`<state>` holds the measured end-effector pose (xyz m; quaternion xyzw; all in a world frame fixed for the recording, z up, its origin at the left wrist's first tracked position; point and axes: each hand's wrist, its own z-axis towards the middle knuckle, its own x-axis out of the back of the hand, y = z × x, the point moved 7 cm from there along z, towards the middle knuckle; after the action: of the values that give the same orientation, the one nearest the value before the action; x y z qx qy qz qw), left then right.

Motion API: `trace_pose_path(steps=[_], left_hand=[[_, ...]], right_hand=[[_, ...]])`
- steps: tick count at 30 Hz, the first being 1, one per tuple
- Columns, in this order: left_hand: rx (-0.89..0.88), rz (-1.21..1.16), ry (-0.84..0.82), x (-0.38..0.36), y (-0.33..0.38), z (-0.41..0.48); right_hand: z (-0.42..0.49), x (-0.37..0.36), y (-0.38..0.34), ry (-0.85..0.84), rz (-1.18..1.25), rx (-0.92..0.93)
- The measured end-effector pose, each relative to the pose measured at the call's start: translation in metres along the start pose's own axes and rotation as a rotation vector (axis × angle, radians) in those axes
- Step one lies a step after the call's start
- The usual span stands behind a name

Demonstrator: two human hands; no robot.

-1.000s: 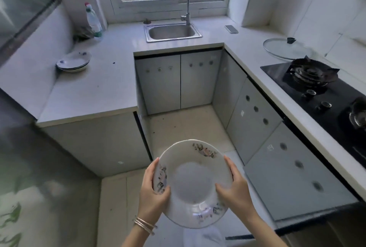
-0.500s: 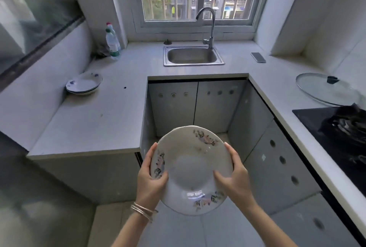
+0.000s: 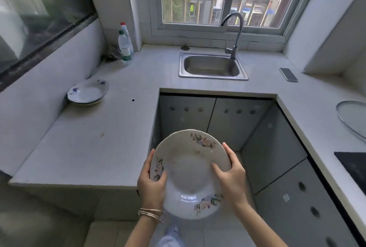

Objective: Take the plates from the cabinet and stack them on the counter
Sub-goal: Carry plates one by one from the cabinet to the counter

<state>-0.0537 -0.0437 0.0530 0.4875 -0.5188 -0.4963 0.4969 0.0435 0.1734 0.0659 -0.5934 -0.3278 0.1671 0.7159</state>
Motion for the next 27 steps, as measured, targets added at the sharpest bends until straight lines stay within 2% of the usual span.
trace_pose_path(steps=[9,16,27], left_hand=[[-0.102,0.078,0.109,-0.007,0.031,0.129],[-0.035,0.136,0.239,0.006,0.021,0.187],[0.071,0.068,0.649,-0.008,-0.003,0.249]], right_hand=[[0.122,-0.091,-0.049,-0.154,-0.007,0.105],[0.176,-0.159,-0.056,-0.341,-0.081,0.163],[0.287,-0.256,-0.051,-0.695,-0.099,0.207]])
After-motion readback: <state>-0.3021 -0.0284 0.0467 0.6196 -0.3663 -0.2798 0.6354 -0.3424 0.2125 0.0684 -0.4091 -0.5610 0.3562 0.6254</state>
